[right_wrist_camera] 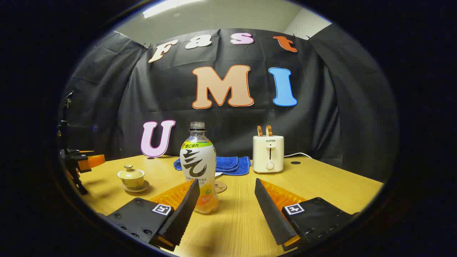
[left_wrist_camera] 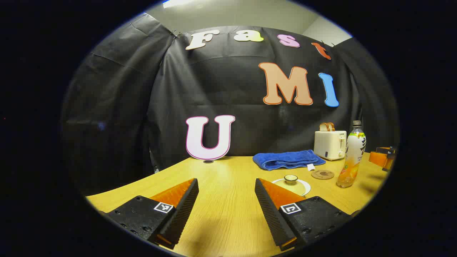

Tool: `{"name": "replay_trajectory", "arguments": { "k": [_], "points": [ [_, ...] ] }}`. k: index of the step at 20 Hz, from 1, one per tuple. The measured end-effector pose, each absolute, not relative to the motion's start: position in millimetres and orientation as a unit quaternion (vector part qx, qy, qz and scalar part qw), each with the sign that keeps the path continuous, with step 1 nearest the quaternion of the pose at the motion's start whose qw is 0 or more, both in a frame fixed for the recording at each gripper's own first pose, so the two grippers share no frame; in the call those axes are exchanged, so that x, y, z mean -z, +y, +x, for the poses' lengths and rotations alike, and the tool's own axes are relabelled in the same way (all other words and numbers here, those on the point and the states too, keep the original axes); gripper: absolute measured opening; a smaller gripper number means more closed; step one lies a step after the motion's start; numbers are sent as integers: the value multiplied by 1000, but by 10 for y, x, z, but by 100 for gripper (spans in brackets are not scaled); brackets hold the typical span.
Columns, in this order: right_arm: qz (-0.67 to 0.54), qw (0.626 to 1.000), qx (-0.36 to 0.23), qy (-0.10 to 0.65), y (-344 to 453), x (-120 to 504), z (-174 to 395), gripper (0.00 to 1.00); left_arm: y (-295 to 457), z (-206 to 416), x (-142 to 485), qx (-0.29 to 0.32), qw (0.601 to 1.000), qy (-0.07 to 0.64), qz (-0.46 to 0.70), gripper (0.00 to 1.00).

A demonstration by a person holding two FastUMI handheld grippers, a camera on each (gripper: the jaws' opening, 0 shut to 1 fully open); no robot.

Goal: Open the teacup lid with one hand, grasp the water bottle and pour water into the teacup with the other hand; after pouring, place the water bottle on the coaster and then close the teacup lid.

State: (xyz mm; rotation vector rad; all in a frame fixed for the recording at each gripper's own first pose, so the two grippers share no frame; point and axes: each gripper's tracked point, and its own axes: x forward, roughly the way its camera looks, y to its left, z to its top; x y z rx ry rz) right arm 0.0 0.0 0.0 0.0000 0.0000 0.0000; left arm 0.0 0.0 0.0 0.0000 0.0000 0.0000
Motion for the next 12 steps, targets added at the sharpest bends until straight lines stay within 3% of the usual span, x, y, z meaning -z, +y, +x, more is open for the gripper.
{"name": "replay_trajectory", "arguments": {
  "k": [12],
  "points": [
    [0,1000,-4,0,19,11,1,97,24,4,-6,-8,1000,-1,1,93]
  ]
}}
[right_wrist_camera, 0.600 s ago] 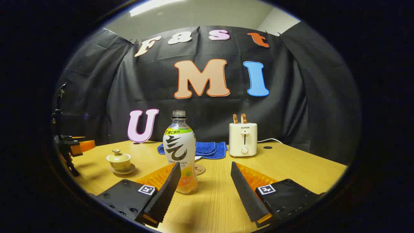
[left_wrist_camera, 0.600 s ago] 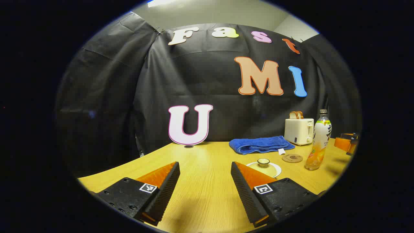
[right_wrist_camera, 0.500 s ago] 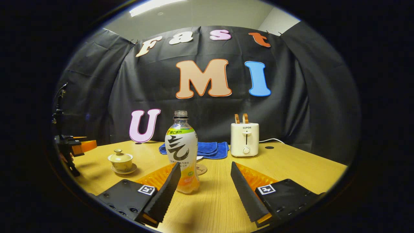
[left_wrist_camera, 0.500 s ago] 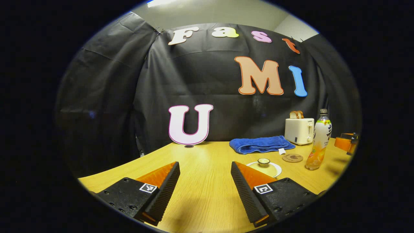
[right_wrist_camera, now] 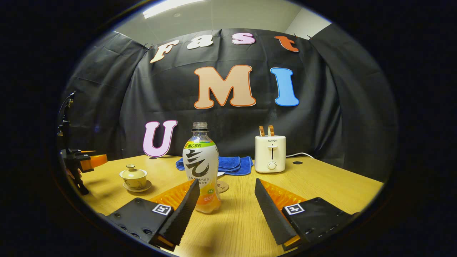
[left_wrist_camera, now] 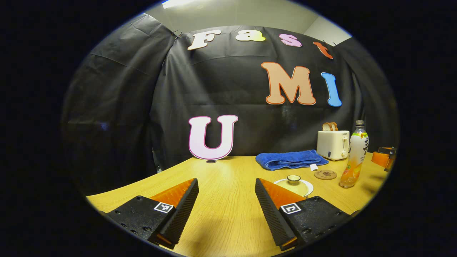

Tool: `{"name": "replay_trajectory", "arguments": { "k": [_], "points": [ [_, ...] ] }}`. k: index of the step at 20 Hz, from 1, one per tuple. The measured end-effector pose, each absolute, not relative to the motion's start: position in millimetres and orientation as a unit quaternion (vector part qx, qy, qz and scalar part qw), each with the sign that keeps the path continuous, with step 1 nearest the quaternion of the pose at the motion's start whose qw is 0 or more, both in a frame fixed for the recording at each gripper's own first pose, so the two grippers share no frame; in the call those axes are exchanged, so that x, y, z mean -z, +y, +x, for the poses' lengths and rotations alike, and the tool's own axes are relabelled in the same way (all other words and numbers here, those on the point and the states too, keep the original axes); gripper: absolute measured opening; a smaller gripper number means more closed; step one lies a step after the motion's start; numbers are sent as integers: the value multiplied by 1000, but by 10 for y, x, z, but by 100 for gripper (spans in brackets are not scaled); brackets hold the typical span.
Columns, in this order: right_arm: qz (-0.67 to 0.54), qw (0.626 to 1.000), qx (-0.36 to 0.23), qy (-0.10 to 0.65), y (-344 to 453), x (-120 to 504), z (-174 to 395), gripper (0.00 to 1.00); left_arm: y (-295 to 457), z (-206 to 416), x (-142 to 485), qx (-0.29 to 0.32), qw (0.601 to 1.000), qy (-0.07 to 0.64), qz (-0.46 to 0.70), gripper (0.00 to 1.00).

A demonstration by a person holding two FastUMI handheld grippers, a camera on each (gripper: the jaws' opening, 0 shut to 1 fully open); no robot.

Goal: Open the teacup lid with one hand, grasp the water bottle and pour water into the teacup with the other hand; after pouring, place the water bottle on the coaster and then close the teacup lid.

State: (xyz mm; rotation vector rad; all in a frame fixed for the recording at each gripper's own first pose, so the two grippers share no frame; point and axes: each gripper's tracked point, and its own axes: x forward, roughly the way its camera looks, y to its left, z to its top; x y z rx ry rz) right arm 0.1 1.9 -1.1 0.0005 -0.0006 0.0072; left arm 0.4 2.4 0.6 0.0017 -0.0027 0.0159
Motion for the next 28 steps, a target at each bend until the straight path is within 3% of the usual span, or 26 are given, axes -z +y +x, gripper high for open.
{"name": "replay_trajectory", "arguments": {
  "k": [7,18,28],
  "points": [
    [1,1000,3,-1,4,7,-2,97,-24,8,-19,6,1000,-3,1,93],
    [0,1000,-1,0,21,9,1,97,-836,187,5,181,983,-1,-4,93],
    [0,1000,-7,0,43,9,-3,97,-1185,401,59,237,971,20,5,92]
  ]
}}
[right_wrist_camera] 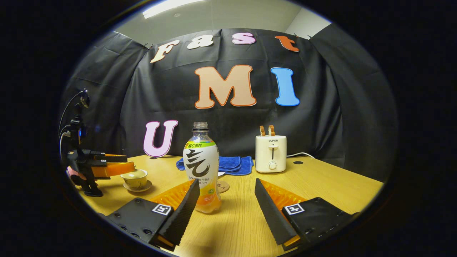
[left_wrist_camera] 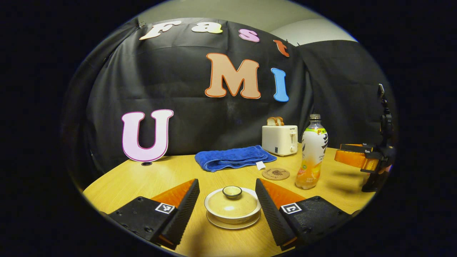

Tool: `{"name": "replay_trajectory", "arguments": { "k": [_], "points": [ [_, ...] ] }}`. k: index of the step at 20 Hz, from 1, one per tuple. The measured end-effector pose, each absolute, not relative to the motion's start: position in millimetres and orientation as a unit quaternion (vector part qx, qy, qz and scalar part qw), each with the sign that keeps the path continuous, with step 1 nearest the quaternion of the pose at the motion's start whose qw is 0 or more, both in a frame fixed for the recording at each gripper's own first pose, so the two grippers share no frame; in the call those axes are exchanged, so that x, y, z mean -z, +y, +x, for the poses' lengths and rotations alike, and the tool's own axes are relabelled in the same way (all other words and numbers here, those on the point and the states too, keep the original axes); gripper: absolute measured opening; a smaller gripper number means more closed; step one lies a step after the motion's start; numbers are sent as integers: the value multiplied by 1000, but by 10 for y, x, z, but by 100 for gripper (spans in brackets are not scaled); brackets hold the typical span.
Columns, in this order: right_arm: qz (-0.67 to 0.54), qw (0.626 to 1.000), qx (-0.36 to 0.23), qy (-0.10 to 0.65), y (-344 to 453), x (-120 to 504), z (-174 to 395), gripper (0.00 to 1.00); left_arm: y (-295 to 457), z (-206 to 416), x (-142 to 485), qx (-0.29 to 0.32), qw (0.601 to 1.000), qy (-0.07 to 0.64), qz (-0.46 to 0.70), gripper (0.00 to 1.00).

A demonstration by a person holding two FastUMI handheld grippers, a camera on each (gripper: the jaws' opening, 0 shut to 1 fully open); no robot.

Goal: Open the teacup lid with one hand, grasp the water bottle and pour water into the teacup with the other hand; after pouring, place the water bottle on the coaster and then close the teacup lid.

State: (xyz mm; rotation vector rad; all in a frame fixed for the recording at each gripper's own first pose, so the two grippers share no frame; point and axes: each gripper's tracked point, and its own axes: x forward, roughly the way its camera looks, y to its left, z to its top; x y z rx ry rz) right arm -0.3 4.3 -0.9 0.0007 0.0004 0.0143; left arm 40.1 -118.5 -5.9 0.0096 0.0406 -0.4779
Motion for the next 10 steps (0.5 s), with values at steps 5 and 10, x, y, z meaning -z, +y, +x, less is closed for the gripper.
{"name": "replay_trajectory", "arguments": {
  "k": [5,10],
  "points": [
    [0,1000,-10,0,57,14,0,97,-1306,470,114,254,966,36,11,74],
    [0,1000,-11,0,63,13,-1,97,-1370,480,174,263,963,54,24,56]
  ]
}}
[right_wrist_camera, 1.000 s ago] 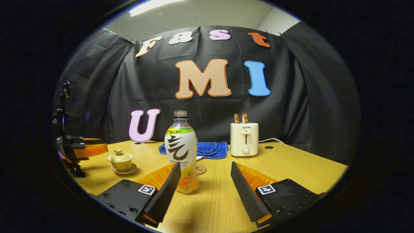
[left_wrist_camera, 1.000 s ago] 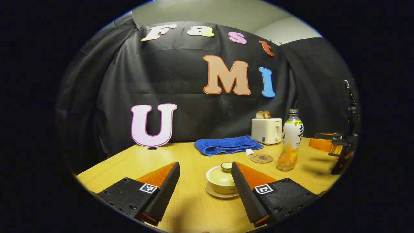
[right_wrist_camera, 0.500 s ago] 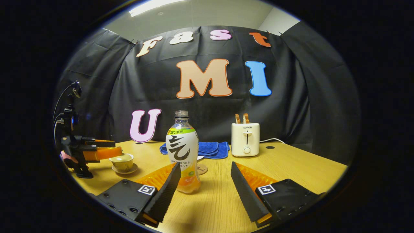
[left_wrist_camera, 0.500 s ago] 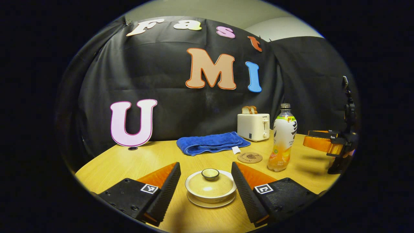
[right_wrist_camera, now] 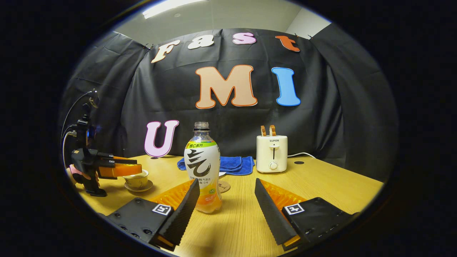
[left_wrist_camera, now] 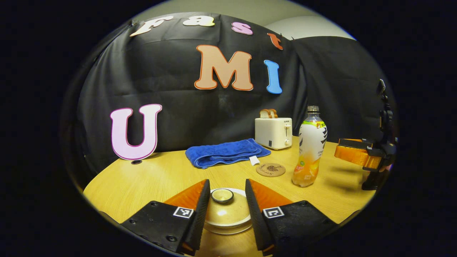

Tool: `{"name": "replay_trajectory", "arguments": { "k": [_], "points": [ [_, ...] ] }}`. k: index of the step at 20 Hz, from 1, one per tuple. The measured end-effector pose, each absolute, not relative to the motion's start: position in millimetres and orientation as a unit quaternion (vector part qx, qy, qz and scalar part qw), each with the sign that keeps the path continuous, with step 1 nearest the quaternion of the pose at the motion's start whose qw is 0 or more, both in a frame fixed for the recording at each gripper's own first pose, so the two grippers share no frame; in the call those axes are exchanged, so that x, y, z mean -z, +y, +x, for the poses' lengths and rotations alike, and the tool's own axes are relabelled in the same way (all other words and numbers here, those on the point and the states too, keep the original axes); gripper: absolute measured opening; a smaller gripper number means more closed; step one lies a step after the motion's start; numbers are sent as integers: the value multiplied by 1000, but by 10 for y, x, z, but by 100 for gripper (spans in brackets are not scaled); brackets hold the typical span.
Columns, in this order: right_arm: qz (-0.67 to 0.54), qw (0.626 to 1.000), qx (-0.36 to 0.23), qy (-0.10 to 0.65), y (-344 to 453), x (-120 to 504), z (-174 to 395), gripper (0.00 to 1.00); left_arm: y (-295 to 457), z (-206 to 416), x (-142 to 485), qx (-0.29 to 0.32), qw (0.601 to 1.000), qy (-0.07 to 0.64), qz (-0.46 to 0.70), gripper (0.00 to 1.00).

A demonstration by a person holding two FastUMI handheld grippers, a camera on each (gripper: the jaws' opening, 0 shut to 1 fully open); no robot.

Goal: Open the teacup lid with one hand, grasp the water bottle and pour water into the teacup with the other hand; after pouring, place the water bottle on the coaster and then close the teacup lid.

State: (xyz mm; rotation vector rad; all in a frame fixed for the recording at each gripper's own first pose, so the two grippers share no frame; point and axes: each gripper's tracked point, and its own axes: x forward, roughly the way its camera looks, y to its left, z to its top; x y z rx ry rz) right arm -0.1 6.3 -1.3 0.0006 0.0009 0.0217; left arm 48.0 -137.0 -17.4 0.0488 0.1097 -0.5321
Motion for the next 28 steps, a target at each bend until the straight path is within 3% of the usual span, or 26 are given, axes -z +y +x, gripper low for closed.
{"name": "replay_trajectory", "arguments": {
  "k": [4,20,25,28],
  "points": [
    [0,1000,-12,1,66,13,-8,97,-1353,517,165,259,964,54,19,28],
    [0,1000,-12,0,68,19,-3,97,-1196,509,-3,226,974,-3,-6,25],
    [1,1000,-25,3,135,32,47,97,-793,505,0,164,986,-5,-4,24],
    [2,998,-66,7,327,49,108,96,-497,447,0,129,992,-5,-3,24]
  ]
}}
